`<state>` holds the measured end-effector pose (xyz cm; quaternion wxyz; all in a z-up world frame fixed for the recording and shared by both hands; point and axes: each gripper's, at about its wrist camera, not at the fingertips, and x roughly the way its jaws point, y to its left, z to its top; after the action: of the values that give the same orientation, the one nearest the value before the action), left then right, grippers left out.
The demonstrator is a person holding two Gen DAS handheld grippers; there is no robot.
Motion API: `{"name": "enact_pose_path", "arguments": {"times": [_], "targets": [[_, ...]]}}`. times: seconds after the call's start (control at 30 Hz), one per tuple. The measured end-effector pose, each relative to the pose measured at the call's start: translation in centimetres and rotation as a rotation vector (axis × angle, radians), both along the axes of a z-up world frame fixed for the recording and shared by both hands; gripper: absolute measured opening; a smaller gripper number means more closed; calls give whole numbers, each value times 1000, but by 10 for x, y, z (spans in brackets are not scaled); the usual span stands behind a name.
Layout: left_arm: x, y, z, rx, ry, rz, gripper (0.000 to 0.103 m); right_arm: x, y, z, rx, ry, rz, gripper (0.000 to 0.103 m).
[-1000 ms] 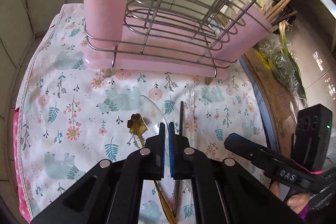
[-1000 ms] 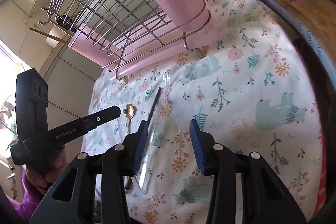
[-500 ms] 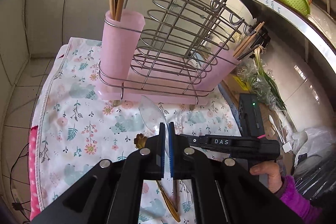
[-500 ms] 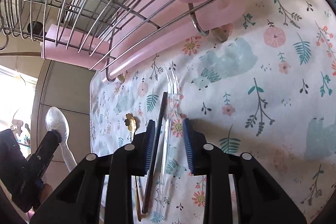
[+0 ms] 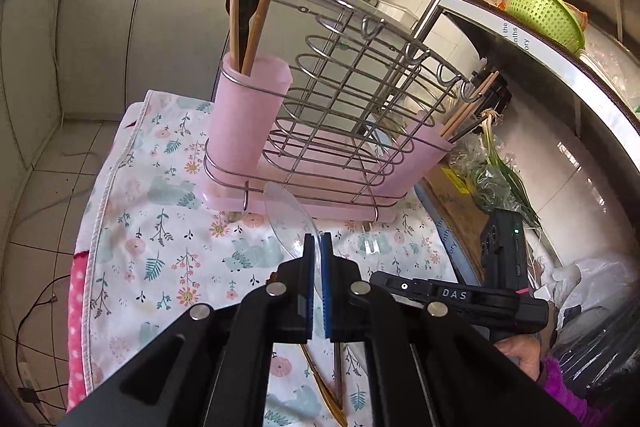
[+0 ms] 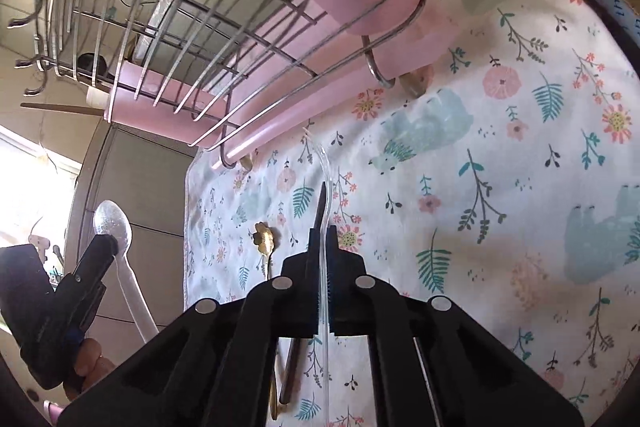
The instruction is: Organize utensils
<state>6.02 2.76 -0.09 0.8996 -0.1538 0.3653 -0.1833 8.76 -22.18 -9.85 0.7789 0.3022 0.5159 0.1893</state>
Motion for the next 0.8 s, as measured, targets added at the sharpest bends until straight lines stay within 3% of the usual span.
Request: {"name": "enact_pose_path", "arguments": {"times": [0.27,0.6,0.8], "targets": [[-18,-5,25,57,-110,32,2,-31,-6,43,-4,-170,-36,3],[-37,-8,49,127,-220,79,2,-68,-11,115,-106,-480,-82,3],[-43,-9,58,147,-277,103,2,-77,-14,133,-148,-570,-113,3]]}}
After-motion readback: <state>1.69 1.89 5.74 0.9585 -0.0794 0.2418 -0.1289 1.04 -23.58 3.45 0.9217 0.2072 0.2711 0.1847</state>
